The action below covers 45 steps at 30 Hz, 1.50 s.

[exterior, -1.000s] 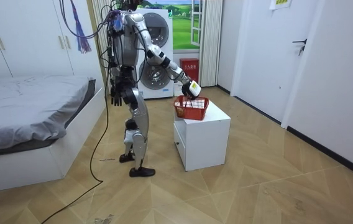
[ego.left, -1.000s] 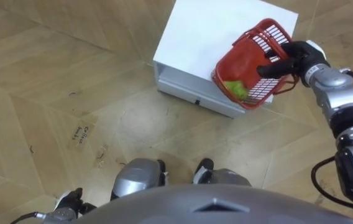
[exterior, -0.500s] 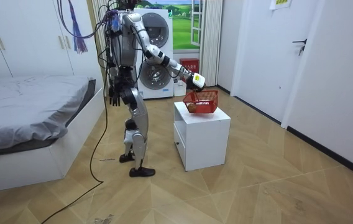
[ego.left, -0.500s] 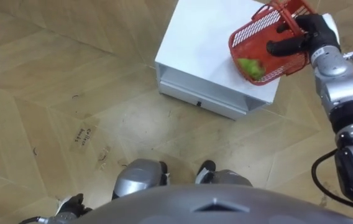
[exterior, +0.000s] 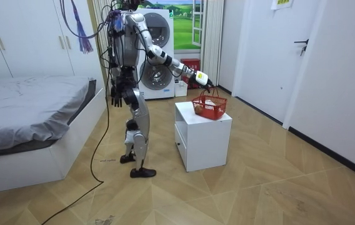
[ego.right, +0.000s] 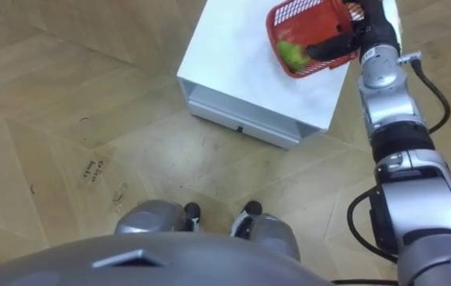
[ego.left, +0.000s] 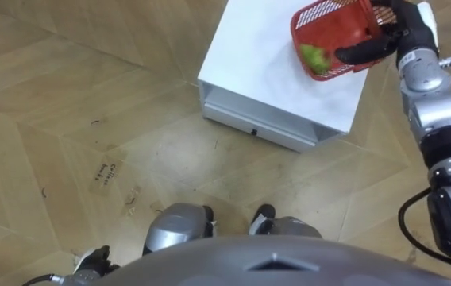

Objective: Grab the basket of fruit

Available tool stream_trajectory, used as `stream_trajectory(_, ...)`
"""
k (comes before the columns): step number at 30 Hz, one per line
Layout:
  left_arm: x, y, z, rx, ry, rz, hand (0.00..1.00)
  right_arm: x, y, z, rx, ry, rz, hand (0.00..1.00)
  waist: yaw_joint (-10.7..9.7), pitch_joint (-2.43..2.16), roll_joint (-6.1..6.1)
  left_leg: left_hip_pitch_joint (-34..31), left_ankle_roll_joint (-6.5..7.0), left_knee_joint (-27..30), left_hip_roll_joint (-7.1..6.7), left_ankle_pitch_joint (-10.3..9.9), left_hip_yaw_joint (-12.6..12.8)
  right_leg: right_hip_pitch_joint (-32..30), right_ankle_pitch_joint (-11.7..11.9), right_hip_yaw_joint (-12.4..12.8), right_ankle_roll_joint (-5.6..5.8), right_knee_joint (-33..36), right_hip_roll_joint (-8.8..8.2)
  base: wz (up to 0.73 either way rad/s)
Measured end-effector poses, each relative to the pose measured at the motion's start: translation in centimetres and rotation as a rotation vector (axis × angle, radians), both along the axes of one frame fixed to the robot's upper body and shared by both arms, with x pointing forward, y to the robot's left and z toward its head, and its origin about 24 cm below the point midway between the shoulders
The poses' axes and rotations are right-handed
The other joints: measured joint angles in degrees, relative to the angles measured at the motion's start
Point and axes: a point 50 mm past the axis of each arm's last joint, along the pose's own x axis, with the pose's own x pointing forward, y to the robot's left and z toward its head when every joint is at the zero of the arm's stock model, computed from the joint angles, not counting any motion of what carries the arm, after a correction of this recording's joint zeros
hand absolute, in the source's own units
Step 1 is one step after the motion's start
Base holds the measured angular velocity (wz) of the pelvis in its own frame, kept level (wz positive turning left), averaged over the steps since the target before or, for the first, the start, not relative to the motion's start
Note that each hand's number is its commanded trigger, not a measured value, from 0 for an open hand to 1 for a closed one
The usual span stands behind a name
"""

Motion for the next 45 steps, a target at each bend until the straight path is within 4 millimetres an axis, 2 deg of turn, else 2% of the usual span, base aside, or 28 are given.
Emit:
stream_trajectory(7, 0.4, 0.0, 0.1, 0.001, -0.018, -0.007, 0.00, 0.1, 0.1, 0.1, -0.007, -0.010, -0.004, 0.00, -0.1, 0.41, -0.86, -0.3, -0.01, -0.2, 0.01, 0.0, 0.0, 0.0, 0.0, 0.0, 0.00, 0.1, 0.06, 0.00)
stream_trajectory(18, 1.0, 0.2, 0.2, 0.007, -0.042, -0.015, 0.00, 0.1, 0.4, 0.1, -0.003, -0.016, 0.000, 0.00, 0.0, 0.20, -1.39, -0.2, -0.01, -0.1, 0.06, 0.0, -0.4, 0.0, 0.0, -0.2, 0.00, -0.1, 0.15, 0.01)
stream_trajectory(25, 1.4, 0.3, 0.4, 0.017, -0.060, -0.024, 0.00, 0.2, 0.4, 0.2, -0.029, -0.024, -0.002, 0.00, 0.0, -0.19, -1.98, 0.0, 0.00, -0.1, 0.07, 0.0, -0.3, 0.3, 0.0, -0.1, 0.00, -0.5, 0.18, 0.00)
stream_trajectory(36, 1.3, 0.4, 0.4, 0.017, -0.061, -0.023, 0.00, 0.0, 0.3, 0.1, -0.027, -0.021, -0.005, 0.00, -0.1, -0.16, -2.03, 1.0, -0.04, -0.4, 0.21, 0.0, 0.2, 1.3, 0.1, 0.0, -0.09, -1.1, 0.44, -0.01)
stream_trajectory(41, 1.2, 0.4, 0.4, 0.018, -0.065, -0.016, 0.00, -0.2, 0.7, 0.4, -0.019, -0.046, 0.013, 0.00, -0.8, -0.18, -2.07, 2.0, -0.06, -1.2, 0.36, 0.0, 0.3, 2.3, 0.1, 0.0, -0.11, -1.7, 0.70, -0.01)
stream_trajectory(45, 1.0, 0.3, 0.4, 0.022, -0.086, 0.014, 0.00, -0.4, 0.5, 1.8, 0.002, -0.140, 0.011, 0.00, -2.3, -0.26, -2.52, 3.4, -0.13, -2.3, 0.60, 0.1, 1.3, 3.1, 0.1, 0.3, -0.11, -2.4, 1.07, -0.07)
